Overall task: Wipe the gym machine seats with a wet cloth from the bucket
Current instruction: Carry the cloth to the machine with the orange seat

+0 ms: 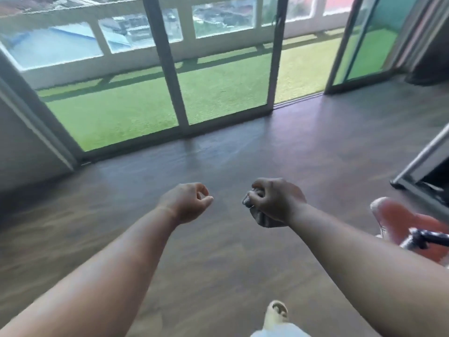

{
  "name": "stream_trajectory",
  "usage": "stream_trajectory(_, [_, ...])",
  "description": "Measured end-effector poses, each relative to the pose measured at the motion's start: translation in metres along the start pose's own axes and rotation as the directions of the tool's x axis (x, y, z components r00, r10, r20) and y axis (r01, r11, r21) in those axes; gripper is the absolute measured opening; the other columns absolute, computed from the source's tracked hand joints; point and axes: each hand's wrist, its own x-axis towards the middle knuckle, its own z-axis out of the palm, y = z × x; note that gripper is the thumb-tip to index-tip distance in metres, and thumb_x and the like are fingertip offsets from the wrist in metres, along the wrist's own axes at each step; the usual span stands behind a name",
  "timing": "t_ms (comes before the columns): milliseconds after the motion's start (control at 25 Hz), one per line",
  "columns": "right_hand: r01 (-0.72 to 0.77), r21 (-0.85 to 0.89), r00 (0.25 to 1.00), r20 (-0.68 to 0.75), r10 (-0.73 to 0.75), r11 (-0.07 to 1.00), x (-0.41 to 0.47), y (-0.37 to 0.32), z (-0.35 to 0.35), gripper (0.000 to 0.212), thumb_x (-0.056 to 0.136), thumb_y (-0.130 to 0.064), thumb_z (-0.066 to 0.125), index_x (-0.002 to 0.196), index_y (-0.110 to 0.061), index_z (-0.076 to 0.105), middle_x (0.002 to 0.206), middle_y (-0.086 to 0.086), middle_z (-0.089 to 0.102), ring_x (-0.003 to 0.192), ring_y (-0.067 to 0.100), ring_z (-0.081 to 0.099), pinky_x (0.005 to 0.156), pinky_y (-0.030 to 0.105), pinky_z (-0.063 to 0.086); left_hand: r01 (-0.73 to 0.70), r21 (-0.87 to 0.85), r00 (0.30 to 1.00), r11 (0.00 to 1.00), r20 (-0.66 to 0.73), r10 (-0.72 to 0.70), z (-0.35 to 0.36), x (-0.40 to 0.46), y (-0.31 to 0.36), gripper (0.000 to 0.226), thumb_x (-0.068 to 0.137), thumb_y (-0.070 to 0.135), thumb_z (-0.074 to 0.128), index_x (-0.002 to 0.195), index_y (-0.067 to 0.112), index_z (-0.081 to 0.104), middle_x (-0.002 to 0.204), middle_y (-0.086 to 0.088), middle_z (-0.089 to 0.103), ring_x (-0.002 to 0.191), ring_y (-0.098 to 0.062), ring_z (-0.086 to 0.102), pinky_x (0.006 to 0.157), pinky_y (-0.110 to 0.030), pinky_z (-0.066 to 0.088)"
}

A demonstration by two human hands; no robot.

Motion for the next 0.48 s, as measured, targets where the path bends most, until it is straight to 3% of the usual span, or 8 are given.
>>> stream_trajectory(160, [-0.179, -0.006, 0.983, -0.039, 0.179, 0.984, 0.058, 0.089, -0.017, 0.034, 0.087, -0.052, 0.052, 0.11, -0.03, 0.066, 0.112, -0.001, 0.072, 0.103, 0.027, 0.065, 0.079, 0.033, 0.05, -0.187, 0.026, 0.98, 0.982, 0.082, 0.184, 0.012, 0.111, 0.073, 0.026, 0.09, 0.051, 0.057, 0.105, 0.033, 0.067, 0.099, 0.011, 0.069, 0.089, -0.013, 0.064, 0.08, -0.027, 0.051])
stream_trajectory(480, [-0.357, 0.057, 0.928, -0.088, 0.361, 0.932, 0.179, 0.228, -0.075, 0.032, 0.089, -0.051, 0.054, 0.11, -0.031, 0.066, 0.112, 0.002, 0.071, 0.105, 0.028, 0.065, 0.079, 0.033, 0.049, -0.358, 0.031, 0.915, 0.933, 0.208, 0.344, 0.043, 0.299, 0.196, 0.023, 0.089, 0.052, 0.06, 0.101, 0.034, 0.068, 0.094, 0.012, 0.07, 0.09, -0.014, 0.066, 0.085, -0.03, 0.053])
